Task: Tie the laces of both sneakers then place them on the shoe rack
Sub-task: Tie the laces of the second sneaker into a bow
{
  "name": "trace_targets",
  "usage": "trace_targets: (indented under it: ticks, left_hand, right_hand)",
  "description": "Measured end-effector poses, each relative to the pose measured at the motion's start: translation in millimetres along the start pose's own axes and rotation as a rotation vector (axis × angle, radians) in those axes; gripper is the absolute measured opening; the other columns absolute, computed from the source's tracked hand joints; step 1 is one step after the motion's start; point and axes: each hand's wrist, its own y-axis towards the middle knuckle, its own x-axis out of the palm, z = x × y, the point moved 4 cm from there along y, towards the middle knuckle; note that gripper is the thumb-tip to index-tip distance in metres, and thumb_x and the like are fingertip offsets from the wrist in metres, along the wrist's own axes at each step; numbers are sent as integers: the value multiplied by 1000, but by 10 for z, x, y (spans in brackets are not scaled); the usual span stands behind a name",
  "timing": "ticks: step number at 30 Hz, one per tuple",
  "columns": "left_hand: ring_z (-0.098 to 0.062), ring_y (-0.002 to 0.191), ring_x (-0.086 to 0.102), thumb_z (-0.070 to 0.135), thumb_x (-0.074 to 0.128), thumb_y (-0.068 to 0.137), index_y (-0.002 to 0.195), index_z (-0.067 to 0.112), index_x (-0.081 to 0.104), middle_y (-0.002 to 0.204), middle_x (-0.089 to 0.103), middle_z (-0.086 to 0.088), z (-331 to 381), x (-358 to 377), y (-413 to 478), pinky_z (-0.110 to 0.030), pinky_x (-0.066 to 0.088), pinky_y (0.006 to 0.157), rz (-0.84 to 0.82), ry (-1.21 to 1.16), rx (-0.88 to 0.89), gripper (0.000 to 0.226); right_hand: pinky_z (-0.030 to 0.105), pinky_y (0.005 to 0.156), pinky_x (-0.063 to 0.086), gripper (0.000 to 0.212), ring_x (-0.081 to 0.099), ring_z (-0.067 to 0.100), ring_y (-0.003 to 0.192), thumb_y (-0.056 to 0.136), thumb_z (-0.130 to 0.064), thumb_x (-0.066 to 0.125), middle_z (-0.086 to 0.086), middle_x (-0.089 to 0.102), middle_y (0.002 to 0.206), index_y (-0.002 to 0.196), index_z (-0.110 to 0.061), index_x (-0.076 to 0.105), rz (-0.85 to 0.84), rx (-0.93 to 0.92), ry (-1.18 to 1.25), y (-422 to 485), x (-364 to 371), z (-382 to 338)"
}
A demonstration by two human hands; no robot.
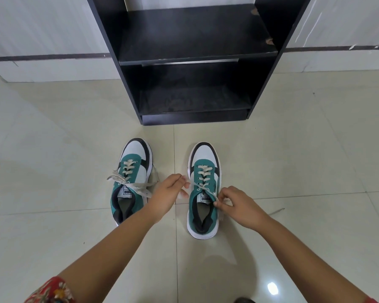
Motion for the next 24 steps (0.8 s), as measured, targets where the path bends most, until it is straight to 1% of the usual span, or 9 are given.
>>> trace_targets:
  ticks: [2,4,6,10,13,16,18,21,24]
  left_hand:
    - [-15,65,59,26,37,100,74,19,56,93,68,0,24,27,-6,-29,42,81,-40,-105,-21,33]
    - [-19,61,58,28,36,99,72,15,52,107,72,2,60,35,-14,-35,43,79,-81,-202,2,34]
    - [-18,55,53,27,35,100,76,12,52,107,73,-2,117,23,-21,-28,46,69,-76,-286,33,33]
    - [-13,50,40,26,33,100,85,14,57,87,70,-1,239,45,-22,-21,39,56,-50,-269,120,31]
    - [-8,47,37,18,31,101,90,13,57,77,60,-4,286,113,-40,-20,30,49,-95,-224,139,29]
    - [-10,46,31,11,28,99,100,13,55,71,53,-2,289,189,-56,-23,23,47,-204,-191,143,27]
    - [-10,46,28,11,31,99,100,20,54,68,50,1,266,212,-54,-24,20,48,-271,-164,124,25]
    - [-9,44,26,13,41,97,108,19,47,63,51,2,230,230,-40,-22,20,46,-319,-179,55,13]
    - [-8,42,28,15,50,94,122,24,42,63,55,0,178,237,7,-20,22,44,-332,-249,-33,30]
  right_hand:
    - [38,80,46,18,56,20,87,91,-30,52,3,60,92,74,-28,47,-48,17,90,4,-48,-9]
    - [33,71,42,18,53,17,73,92,-21,48,2,58,77,73,-20,52,-90,73,253,-2,-119,-33]
    - [30,68,39,24,49,15,67,91,-16,44,-1,53,69,69,-16,53,-61,81,393,2,-194,-88]
    - [5,65,40,33,59,-1,73,97,-18,40,-10,63,74,65,-16,48,96,-1,707,57,-303,-262]
    - [12,65,44,33,59,7,66,100,-17,35,0,60,71,74,-15,55,85,-17,897,134,-207,-358]
    - [21,69,42,32,49,12,66,98,-11,38,1,51,69,84,-20,66,90,-29,926,211,-81,-362]
    - [26,73,42,27,49,16,71,97,-8,40,4,52,72,90,-16,66,98,-44,951,254,-35,-335]
    - [23,72,46,13,55,23,79,95,-6,46,10,59,81,100,-14,55,125,-34,1012,297,-13,-291]
    - [19,70,48,14,60,22,76,93,-6,50,12,65,77,90,-16,39,74,-56,1017,311,9,-303]
